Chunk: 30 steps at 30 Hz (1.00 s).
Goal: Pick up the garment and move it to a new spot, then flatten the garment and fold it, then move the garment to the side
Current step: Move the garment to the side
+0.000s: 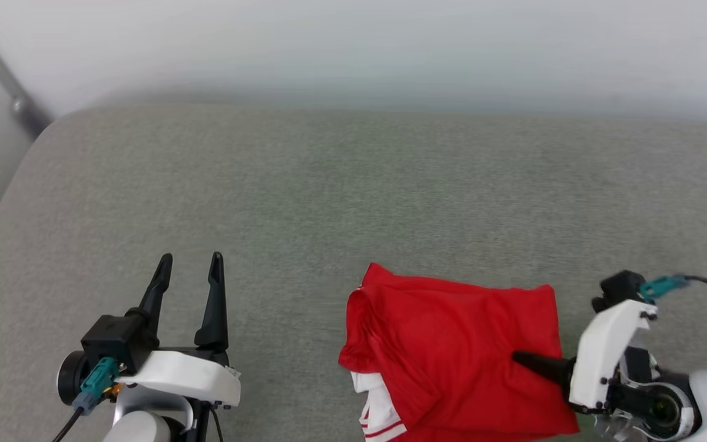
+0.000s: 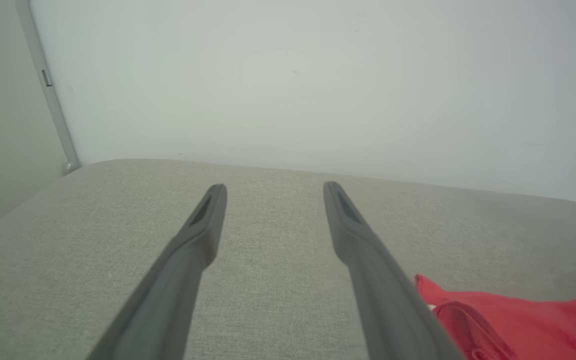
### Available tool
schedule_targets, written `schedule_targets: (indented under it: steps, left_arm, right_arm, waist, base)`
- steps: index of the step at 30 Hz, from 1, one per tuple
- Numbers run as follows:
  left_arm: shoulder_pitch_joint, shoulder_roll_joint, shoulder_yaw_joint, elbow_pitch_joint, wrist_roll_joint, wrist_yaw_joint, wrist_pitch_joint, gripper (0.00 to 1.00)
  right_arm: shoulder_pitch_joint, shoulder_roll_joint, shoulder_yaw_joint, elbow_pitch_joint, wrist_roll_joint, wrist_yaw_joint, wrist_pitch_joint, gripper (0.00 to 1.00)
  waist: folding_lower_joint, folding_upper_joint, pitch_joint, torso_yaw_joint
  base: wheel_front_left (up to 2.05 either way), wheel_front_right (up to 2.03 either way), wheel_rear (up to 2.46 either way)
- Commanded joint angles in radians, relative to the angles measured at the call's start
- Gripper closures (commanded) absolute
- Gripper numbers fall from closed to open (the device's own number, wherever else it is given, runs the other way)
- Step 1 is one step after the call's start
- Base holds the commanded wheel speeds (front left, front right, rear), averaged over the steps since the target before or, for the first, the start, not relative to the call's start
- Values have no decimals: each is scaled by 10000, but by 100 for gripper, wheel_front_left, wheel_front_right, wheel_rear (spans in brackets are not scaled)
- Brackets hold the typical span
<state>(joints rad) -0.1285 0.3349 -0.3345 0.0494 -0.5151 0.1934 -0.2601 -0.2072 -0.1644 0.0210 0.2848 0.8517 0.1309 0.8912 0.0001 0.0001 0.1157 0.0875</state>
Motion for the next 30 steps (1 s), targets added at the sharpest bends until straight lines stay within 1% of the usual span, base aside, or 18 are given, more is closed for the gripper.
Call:
schedule_targets:
  steps: [1, 6, 7, 8, 11, 12, 13, 16, 20, 22, 26, 30]
  left_arm:
    - [127, -17, 50, -6, -1, 32, -68, 0]
    - [287, -69, 122, -124, -24, 52, -62, 0]
    - [287, -69, 122, -124, -24, 52, -62, 0]
    - [319, -101, 118, -140, -57, 24, -59, 0]
    - [435, -90, 141, -168, -25, 13, -58, 0]
    - [430, -124, 136, -248, 3, 8, -58, 0]
    - [430, -124, 136, -248, 3, 8, -58, 0]
    - [303, -60, 197, -397, 78, 12, -50, 0]
    - [-85, 133, 166, -703, 262, -36, 15, 0]
    - [-415, 263, 113, -887, 406, -91, 149, 0]
    - [-1250, 528, 7, -1295, 714, -216, 473, 0]
    - [-2059, 768, -4, -1767, 997, -250, 810, 0]
  right_arm:
    - [-285, -396, 653, -386, -584, -3, -177, 100]
    - [-890, -1311, 1874, -980, -1997, -4, -400, 100]
    - [-890, -1311, 1874, -980, -1997, -4, -400, 100]
    - [-1061, -1469, 2064, -1096, -2235, -4, -414, 100]
    - [-1497, -1862, 2564, -1387, -2849, -4, -336, 100]
    - [-1764, -2113, 2747, -1471, -3124, -4, -283, 100]
    - [-1764, -2113, 2747, -1471, -3124, -4, -283, 100]
    - [-2191, -2429, 2969, -1570, -3456, -4, -297, 100]
    - [-2783, -2838, 2879, -1267, -3694, -7, -620, 100]
    - [-3045, -2939, 2683, -1003, -3773, -6, -882, 100]
    - [-3567, -3239, 2112, -385, -4064, -6, -1552, 100]
    - [-4167, -3450, 1436, 381, -4387, -7, -2297, 100]
  waist:
    - [-1, -1, -297, -499]
    - [-1, -1, -435, -1414]
    - [-1, -1, -435, -1414]
    - [-1, -1, -436, -1607]
    - [-1, -1, -402, -2298]
    - [-1, -1, -304, -2754]
    - [-1, -1, -304, -2754]
    - [-1, -1, 41, -3489]
    - [-1, -1, 732, -4368]
    - [-1, -1, 1187, -4670]
    - [-1, -1, 2188, -4980]
    - [-1, -1, 3213, -5059]
  base:
    - [0, 0, 0]
    - [0, 0, 0]
    - [0, 0, 0]
    - [0, 0, 0]
    - [0, 0, 0]
    - [0, 0, 0]
    - [0, 0, 0]
    - [0, 0, 0]
    - [0, 0, 0]
    - [0, 0, 0]
    - [0, 0, 0]
    - [0, 0, 0]
